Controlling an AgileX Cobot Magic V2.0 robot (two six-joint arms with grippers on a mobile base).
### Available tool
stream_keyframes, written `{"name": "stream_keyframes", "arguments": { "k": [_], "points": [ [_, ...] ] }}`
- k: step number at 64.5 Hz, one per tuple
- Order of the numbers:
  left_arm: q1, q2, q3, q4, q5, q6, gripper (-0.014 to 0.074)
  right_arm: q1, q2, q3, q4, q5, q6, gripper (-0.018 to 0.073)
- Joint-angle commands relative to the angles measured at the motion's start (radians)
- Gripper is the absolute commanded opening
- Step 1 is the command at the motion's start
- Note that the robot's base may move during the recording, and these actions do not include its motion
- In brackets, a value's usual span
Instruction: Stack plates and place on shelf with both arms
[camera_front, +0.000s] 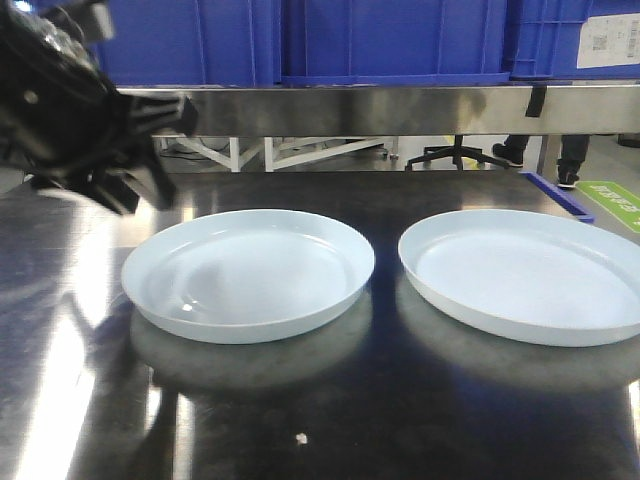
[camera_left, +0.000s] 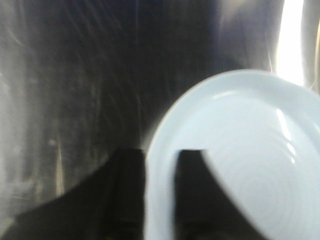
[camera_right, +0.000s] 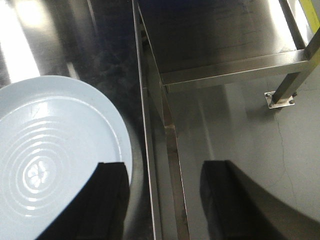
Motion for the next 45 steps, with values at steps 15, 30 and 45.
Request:
{"name": "stream_keyframes", "arguments": {
  "k": [15, 30, 45],
  "points": [
    [0.155, -0.308, -0.033, 0.123, -0.058, -0.001, 0.0088, 0.003, -0.016, -0.037, -0.001, -0.065, -0.008, 0.0447],
    [0.287, -0.495, 0.086, 0.267, -0.081, -0.003, 0.0088, 0.003, -0.016, -0.037, -0.001, -0.065, -0.008, 0.0447],
    [0.367, -0.719, 0.389, 0.222, -0.235, -0.007, 0.0088, 0.003, -0.016, -0.037, -0.001, -0.065, -0.008, 0.0447]
  ]
}}
